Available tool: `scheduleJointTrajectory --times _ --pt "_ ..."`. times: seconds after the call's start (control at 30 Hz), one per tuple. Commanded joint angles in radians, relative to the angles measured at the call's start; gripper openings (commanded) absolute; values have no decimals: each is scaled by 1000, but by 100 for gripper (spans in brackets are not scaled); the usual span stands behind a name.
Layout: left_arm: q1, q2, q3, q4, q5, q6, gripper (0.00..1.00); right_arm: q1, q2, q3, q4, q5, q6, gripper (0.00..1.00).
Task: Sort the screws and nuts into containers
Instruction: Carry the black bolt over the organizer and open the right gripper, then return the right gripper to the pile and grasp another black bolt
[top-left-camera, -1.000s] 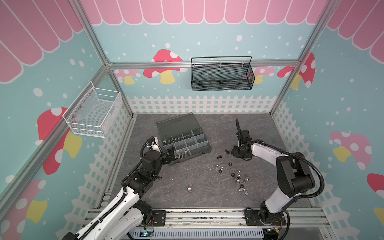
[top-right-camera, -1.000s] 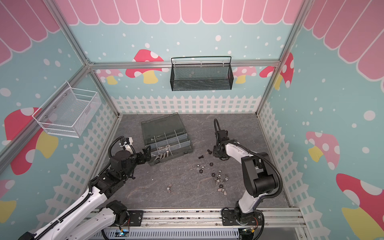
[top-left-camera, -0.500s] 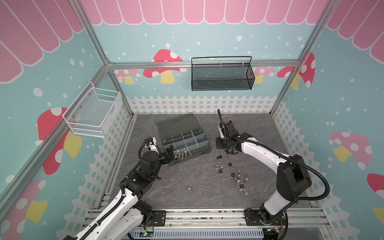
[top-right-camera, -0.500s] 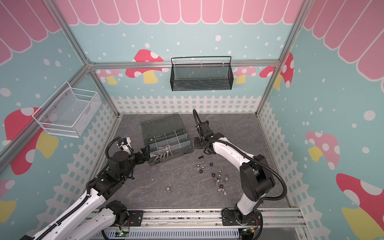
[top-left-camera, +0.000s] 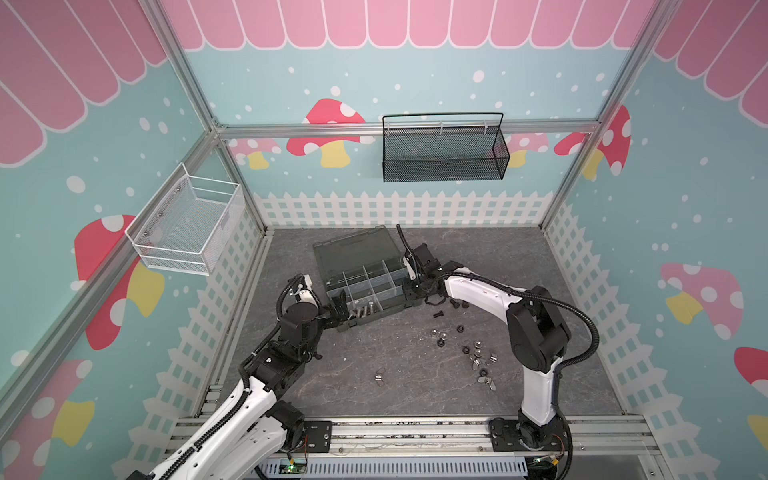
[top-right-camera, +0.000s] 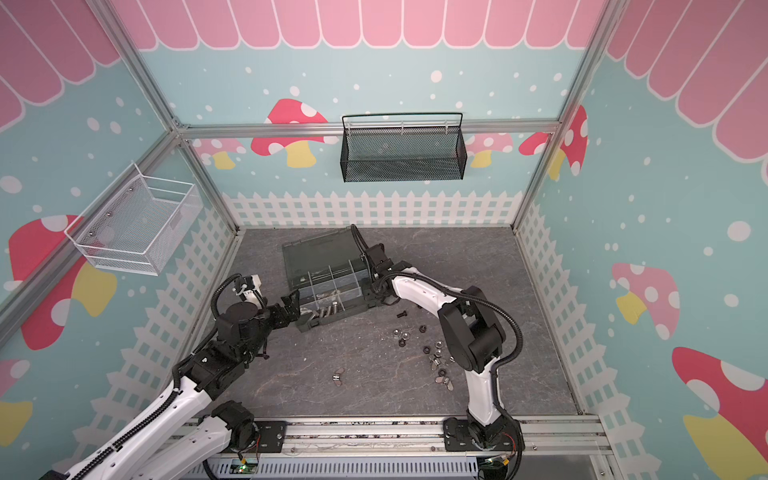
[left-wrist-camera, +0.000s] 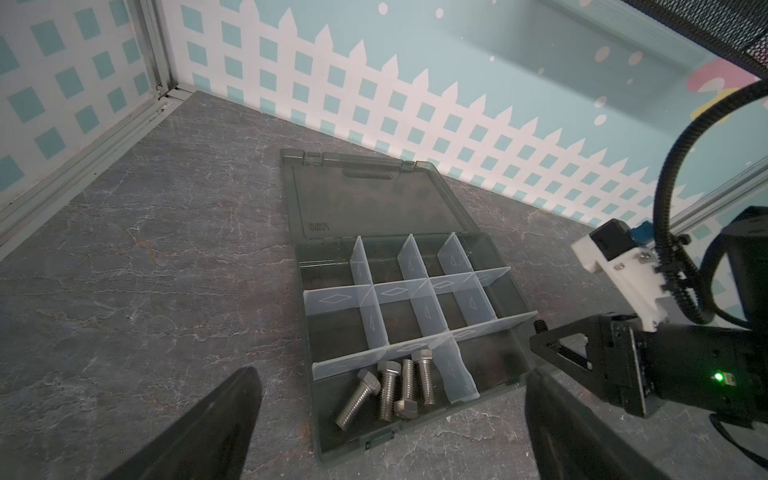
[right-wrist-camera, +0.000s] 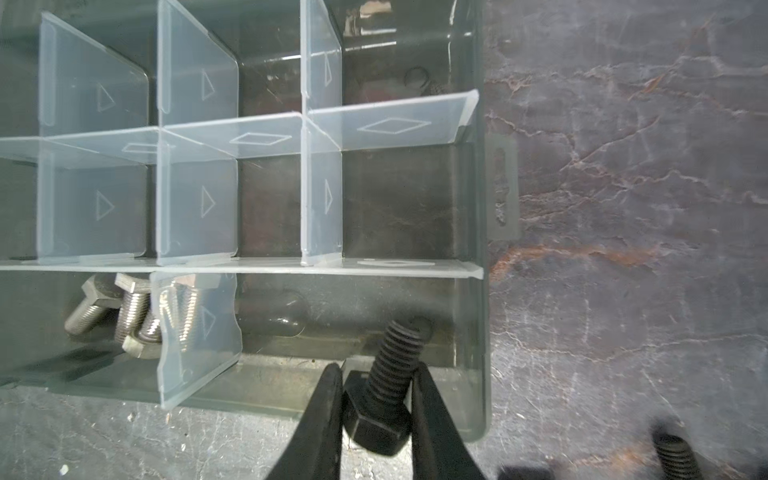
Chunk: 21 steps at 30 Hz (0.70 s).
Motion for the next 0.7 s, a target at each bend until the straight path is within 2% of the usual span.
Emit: scheduleJointTrajectory --times 0.0,0.07,0.17,0.43,0.67 --pt "8 5 12 -16 -11 -17 99 6 27 30 -25 5 -10 0" --pt "8 8 12 -17 -11 -17 99 5 39 39 -26 9 -12 1" --pt "10 12 14 -17 -11 -15 99 5 56 54 -27 12 -16 8" --pt "11 -6 17 -37 -20 -12 99 5 55 73 -53 31 -19 37" --pt "11 -16 17 -47 -23 -12 99 5 -26 47 -63 77 -26 45"
